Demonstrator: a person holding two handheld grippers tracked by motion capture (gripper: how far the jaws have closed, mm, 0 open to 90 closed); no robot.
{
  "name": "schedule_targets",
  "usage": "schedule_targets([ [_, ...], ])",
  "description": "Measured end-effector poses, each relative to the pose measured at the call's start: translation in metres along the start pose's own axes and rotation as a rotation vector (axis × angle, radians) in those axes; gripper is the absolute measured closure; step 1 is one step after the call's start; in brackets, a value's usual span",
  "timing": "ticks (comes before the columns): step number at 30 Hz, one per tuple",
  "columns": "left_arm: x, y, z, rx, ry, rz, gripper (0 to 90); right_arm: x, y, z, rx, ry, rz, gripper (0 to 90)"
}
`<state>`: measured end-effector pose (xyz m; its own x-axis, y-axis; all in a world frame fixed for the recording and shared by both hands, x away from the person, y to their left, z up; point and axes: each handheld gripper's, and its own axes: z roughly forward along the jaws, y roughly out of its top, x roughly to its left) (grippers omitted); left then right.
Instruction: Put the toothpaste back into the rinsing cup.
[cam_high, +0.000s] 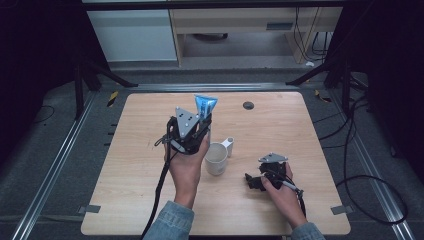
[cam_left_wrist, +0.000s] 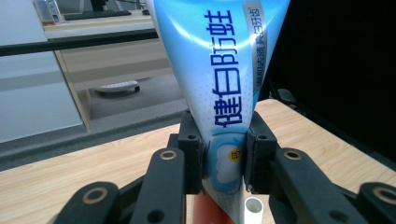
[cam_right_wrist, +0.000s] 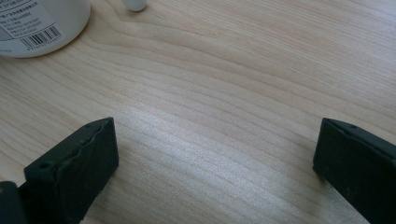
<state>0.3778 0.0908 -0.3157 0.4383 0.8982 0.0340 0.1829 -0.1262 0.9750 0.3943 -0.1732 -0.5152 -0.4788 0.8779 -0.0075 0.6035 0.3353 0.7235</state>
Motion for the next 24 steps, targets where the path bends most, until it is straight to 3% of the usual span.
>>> schedule_targets([
  [15, -0.017, -0.006, 0.011, -0.027, -0.021, -0.009, 72.3, 0.0, 0.0, 0.0, 0.0, 0.0, 0.0, 0.3],
  [24, -0.019, -0.012, 0.016, -0.035, -0.037, -0.026, 72.3, 0.0, 0.0, 0.0, 0.0, 0.0, 0.0, 0.3],
])
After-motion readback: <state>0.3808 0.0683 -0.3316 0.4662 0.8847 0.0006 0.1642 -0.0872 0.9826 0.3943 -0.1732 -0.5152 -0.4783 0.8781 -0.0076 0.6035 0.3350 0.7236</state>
